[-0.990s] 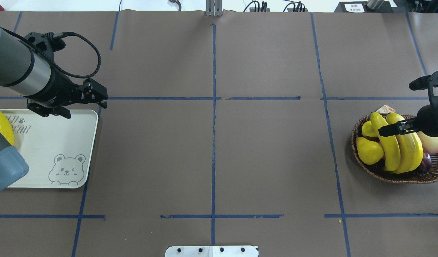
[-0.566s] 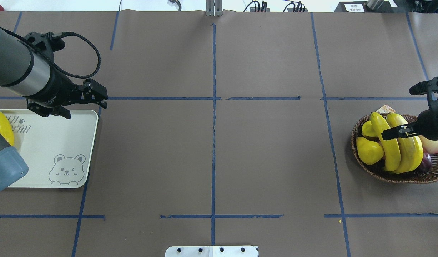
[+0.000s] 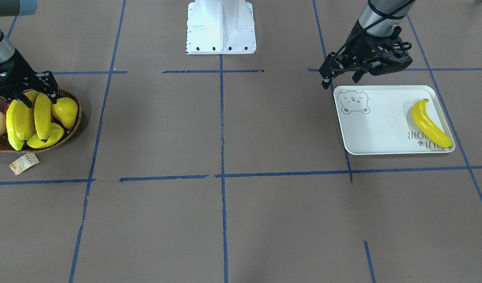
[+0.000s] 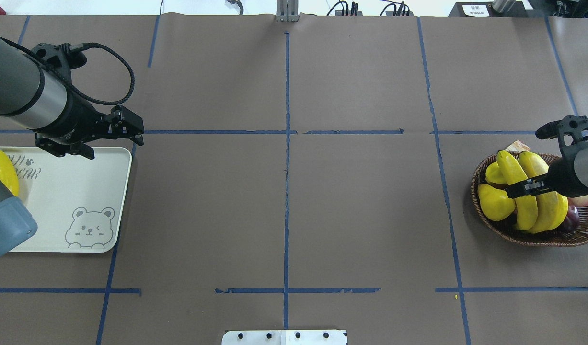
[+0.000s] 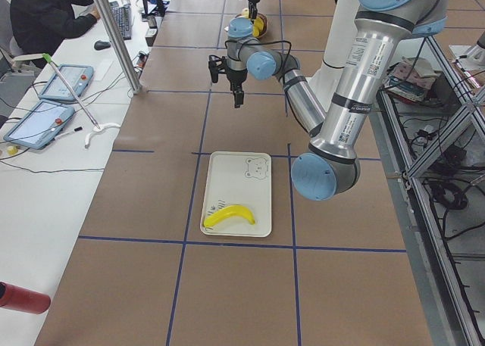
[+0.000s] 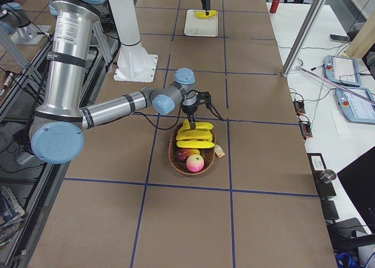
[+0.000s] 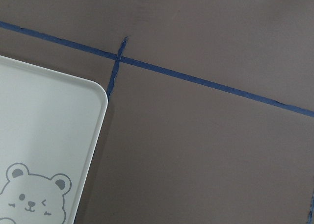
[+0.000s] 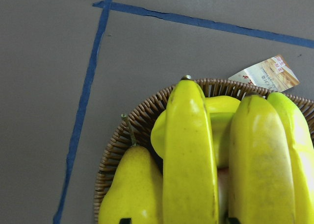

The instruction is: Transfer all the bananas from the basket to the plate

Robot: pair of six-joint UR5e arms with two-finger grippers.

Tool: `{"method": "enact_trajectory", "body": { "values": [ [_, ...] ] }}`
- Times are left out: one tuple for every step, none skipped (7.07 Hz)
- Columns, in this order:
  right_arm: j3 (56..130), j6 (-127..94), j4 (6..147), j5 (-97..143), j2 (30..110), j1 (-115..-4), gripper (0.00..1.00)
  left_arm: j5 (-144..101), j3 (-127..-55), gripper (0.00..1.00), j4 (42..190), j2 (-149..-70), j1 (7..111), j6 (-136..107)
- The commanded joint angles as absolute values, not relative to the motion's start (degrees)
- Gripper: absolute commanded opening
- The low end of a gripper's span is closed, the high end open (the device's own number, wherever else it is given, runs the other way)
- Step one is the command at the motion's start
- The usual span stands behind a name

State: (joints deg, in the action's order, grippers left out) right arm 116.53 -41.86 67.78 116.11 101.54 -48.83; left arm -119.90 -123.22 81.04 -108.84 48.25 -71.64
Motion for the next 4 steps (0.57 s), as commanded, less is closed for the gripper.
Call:
{"method": "enact_trajectory", "body": {
  "values": [
    [116.0, -41.7, 67.9, 116.3, 102.0, -48.8, 0.65, -120.0, -123.4, 1.00, 81.0, -108.9, 48.3, -71.6],
    [115.8, -41.7, 67.8, 116.3, 102.1, -48.7, 0.65, -120.0, -123.6, 1.00, 81.0, -108.9, 48.3, -71.6],
    [115.5, -41.7, 67.8, 116.3, 102.1, -48.6, 0.65, -120.0, -123.6, 1.00, 81.0, -108.9, 48.3, -71.6],
    [115.3, -41.7, 67.8, 116.3, 102.1, -48.4, 0.65, -120.0, -123.6, 1.00, 81.0, -108.8, 48.3, -71.6]
  ]
}}
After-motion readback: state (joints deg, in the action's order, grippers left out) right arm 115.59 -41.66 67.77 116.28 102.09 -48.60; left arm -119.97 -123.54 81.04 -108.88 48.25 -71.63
